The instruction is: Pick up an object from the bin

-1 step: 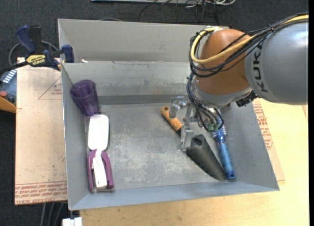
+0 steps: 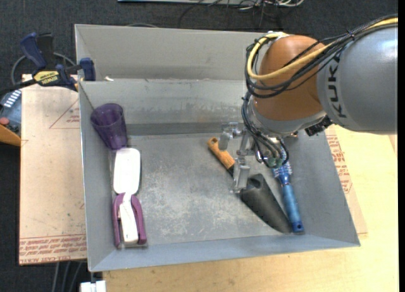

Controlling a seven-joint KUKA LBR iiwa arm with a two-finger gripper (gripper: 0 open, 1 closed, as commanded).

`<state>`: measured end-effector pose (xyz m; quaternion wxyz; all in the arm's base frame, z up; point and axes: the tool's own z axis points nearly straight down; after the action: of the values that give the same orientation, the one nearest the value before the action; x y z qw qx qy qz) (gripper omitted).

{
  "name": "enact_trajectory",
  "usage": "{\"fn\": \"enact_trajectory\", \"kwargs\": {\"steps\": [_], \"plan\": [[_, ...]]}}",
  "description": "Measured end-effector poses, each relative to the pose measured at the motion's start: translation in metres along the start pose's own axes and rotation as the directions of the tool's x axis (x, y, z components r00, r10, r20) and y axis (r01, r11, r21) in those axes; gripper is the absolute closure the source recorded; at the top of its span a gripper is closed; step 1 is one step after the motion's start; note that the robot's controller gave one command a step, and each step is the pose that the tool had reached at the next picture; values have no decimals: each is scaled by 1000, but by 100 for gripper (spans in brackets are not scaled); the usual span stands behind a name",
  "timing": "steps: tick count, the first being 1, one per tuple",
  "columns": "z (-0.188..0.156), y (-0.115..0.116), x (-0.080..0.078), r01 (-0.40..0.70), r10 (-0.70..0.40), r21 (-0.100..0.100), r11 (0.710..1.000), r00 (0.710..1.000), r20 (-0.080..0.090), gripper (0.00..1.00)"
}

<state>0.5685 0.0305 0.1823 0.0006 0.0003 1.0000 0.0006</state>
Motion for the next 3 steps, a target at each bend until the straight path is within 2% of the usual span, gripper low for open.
{"fn": "enact_trajectory", "kwargs": {"steps": [1,2,3], "plan": [[114,-69,-14,-119,119,-1,993,993,-6,0],[112,-48,-28,-309,309,-2,951,951,3,0],[113,-62,-20,-185,185,-1,983,983,-5,0]]}}
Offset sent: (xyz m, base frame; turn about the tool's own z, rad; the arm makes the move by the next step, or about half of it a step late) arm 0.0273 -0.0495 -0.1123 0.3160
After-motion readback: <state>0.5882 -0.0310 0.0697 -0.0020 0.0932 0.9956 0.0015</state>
